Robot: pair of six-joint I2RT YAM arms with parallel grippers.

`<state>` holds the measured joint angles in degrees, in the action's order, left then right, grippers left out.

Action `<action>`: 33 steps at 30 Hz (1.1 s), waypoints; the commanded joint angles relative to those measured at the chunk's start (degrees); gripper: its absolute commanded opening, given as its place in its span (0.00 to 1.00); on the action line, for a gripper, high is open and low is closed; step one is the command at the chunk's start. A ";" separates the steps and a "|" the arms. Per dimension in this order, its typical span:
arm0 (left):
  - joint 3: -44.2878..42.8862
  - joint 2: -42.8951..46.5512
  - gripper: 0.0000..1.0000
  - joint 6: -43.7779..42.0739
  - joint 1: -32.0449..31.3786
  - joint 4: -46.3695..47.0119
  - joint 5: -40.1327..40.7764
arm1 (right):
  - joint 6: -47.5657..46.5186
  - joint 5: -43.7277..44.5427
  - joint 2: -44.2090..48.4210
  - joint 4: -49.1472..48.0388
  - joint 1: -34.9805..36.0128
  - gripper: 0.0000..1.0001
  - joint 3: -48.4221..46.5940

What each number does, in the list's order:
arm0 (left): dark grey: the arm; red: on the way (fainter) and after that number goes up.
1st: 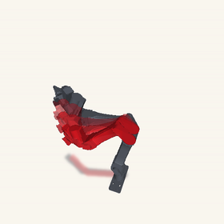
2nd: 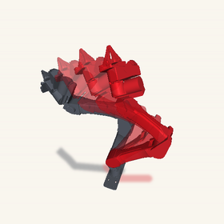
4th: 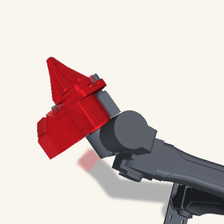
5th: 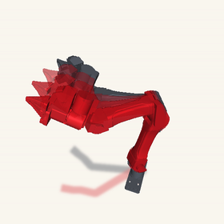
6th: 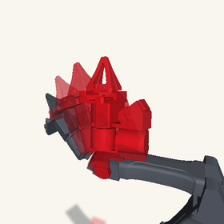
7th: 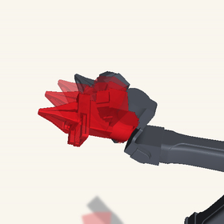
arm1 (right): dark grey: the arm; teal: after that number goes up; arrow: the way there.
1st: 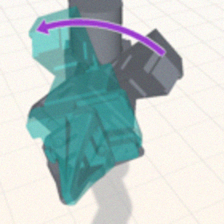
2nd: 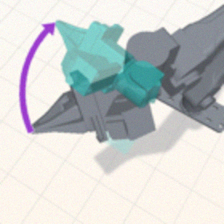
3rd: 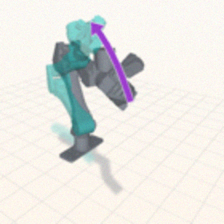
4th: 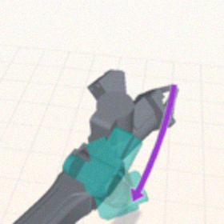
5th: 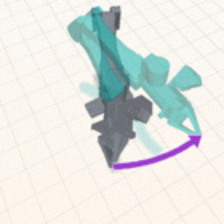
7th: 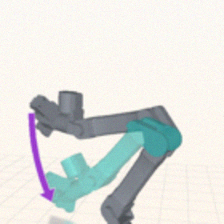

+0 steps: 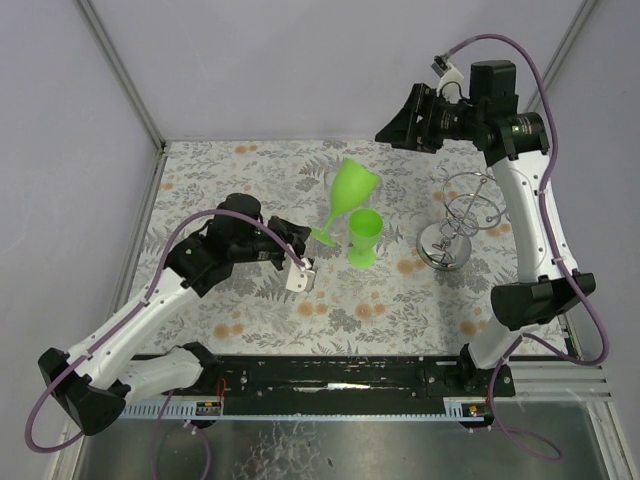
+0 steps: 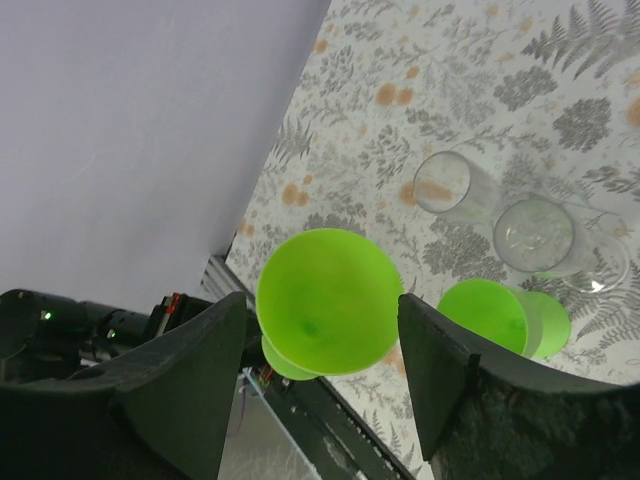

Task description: Take the wine glass off the wine glass rack

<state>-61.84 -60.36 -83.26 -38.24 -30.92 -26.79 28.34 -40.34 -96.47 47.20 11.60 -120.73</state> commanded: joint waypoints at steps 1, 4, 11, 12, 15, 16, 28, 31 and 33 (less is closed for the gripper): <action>0.39 0.32 0.00 -4.01 -0.90 -1.46 -1.60 | -4.50 -6.63 -1.59 4.20 0.37 0.68 -3.66; 0.71 -0.06 0.00 -5.39 -1.29 -1.75 -1.88 | -7.26 -7.59 -2.76 8.39 1.30 0.67 -5.00; 0.20 -0.99 0.00 -6.09 -2.01 -2.78 -2.34 | -10.70 -7.95 -3.68 12.20 4.19 0.67 -5.24; 0.13 -1.13 0.00 -6.14 -2.01 -2.95 -2.37 | -11.09 -8.04 -3.72 12.67 4.55 0.67 -5.23; -0.11 -1.50 0.00 -6.16 -2.10 -3.17 -2.36 | -12.14 -8.38 -3.82 13.90 5.49 0.66 -5.36; -0.12 -1.53 0.00 -6.17 -2.15 -3.18 -2.26 | -12.50 -8.50 -3.78 14.41 5.69 0.66 -5.34; -0.46 -2.41 0.00 -6.97 -2.83 -3.18 -1.92 | -16.84 -7.65 -3.90 20.22 8.42 0.64 -3.04; -0.52 -2.60 0.00 -7.30 -3.00 -3.18 -1.78 | -17.51 -7.90 -3.82 20.90 9.54 0.62 -1.94; -0.56 -2.72 0.00 -7.50 -3.06 -3.18 -1.69 | -18.01 -7.91 -3.82 21.36 10.53 0.60 -1.28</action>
<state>-61.58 -62.85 -89.12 -40.84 -34.28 -27.97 12.45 -46.61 -100.53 66.92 20.21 -122.89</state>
